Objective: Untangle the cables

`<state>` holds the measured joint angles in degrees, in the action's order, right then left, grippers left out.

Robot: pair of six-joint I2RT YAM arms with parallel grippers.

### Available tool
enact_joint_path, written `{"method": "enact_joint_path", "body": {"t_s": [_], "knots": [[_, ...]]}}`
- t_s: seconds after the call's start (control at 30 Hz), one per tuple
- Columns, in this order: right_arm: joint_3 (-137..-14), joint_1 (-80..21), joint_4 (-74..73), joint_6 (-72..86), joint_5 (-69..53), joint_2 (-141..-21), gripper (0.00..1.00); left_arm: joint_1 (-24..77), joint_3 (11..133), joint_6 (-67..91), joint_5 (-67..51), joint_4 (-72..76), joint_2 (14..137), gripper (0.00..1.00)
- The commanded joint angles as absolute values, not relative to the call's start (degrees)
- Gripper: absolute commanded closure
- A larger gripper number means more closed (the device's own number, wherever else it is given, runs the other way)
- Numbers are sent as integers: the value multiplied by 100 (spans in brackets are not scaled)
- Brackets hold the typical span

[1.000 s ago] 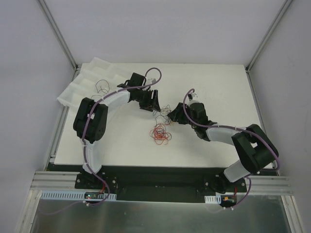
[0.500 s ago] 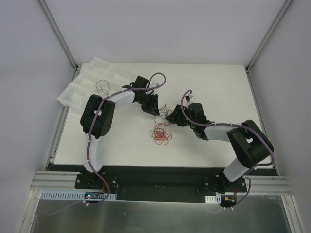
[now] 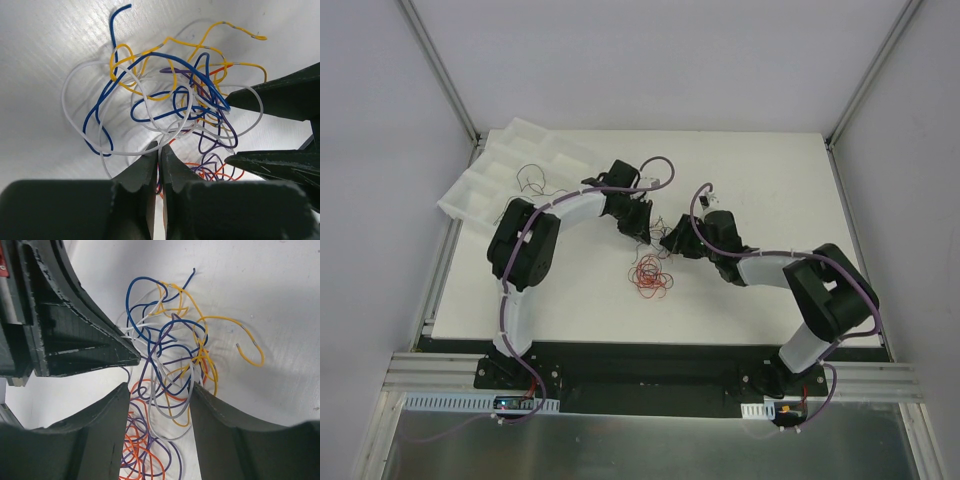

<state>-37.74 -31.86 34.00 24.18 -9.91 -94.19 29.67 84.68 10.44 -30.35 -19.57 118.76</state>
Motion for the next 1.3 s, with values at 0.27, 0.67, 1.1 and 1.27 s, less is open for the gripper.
{"method": "enact_joint_path", "body": {"t_s": [0.27,0.67,1.1,1.27], "knots": [[-4175,-3331,3235,2373,-923,-9545,47,2988,8587,861,-2979,-2136,11066,92],[-4280,-3454,3094,2294,-765,-9606,47,3023,8569,905,-2988,-2118,10794,100],[-4842,-3402,1952,2627,738,-9931,43,3331,8638,1572,-5246,-1872,8528,100],[-5063,-3270,1573,2891,773,-10142,46,3331,9385,1705,-4687,-1881,7744,100]]}}
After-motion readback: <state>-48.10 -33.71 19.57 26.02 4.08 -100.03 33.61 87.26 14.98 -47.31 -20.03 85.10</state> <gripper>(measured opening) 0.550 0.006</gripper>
